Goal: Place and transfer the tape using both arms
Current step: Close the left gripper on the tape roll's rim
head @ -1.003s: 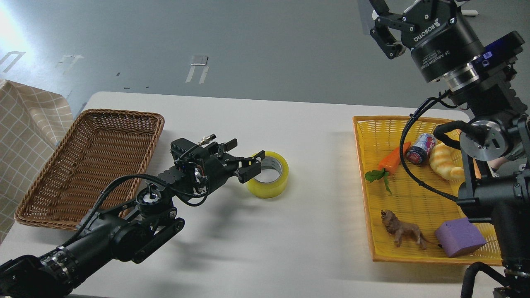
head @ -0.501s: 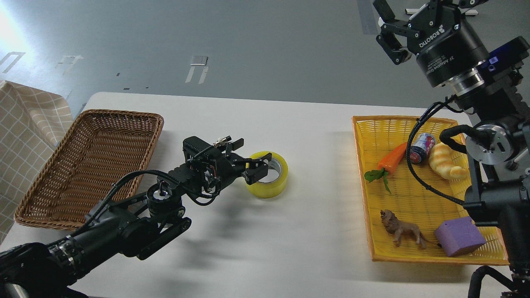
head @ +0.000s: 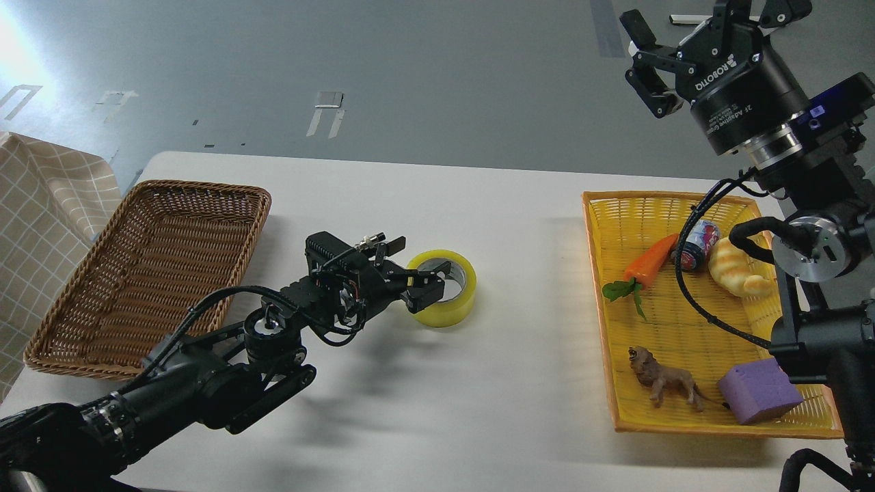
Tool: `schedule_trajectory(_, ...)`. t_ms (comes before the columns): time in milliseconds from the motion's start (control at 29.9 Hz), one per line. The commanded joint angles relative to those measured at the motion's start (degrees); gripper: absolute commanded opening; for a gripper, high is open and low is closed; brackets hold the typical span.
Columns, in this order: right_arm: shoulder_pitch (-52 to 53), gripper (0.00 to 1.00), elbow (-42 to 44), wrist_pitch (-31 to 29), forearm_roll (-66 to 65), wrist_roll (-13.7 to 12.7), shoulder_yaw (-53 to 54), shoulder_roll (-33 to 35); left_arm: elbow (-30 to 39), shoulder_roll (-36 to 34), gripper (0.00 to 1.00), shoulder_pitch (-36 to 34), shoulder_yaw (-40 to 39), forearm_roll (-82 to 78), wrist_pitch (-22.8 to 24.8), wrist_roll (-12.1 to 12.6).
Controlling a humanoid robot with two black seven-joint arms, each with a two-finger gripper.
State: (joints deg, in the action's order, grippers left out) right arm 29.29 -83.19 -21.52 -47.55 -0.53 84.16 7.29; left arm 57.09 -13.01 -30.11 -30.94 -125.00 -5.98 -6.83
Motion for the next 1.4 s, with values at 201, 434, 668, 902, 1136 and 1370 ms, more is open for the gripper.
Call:
schedule_trajectory(201, -1.3, 1.0, -0.6, 0.1, -0.1, 0.1, 0.1, 0.0, -0.9, -0.3, 0.92, -0.1, 1.8, 0.0, 0.0, 0.2)
schedule_trajectory(434, -1.8, 1.0, -0.4, 0.1, -0.2, 0.1, 0.1, 0.1, -0.9, -1.1, 0.89, -0.1, 2.5, 0.0, 0.0, 0.1)
schedule_trajectory(668, -3.0, 1.0, -0.4, 0.1, -0.4, 0.1, 0.1, 0.1, -2.3, -1.3, 0.56, -0.7, 4.7, 0.0, 0.0, -0.1)
schedule_trajectory(902, -3.5, 1.0, -0.1, 0.2, -0.7, 0.2, 0.3, 0.3, -4.4, -1.0, 0.37, -0.7, 4.7, 0.0, 0.3, -0.7)
schedule_trajectory(1136, -4.6, 1.0, -0.2, 0.2, -0.7, 0.3, 0.3, 0.4, -5.4, -1.1, 0.14, -0.9, 4.7, 1.2, 0.4, -0.5)
schedule_trajectory(1370, -4.9, 1.0, -0.1, 0.6, -0.7, 0.3, 0.4, -0.1, -4.9, -1.4, 0.0, -1.1, 4.7, 1.2, 0.4, -1.0)
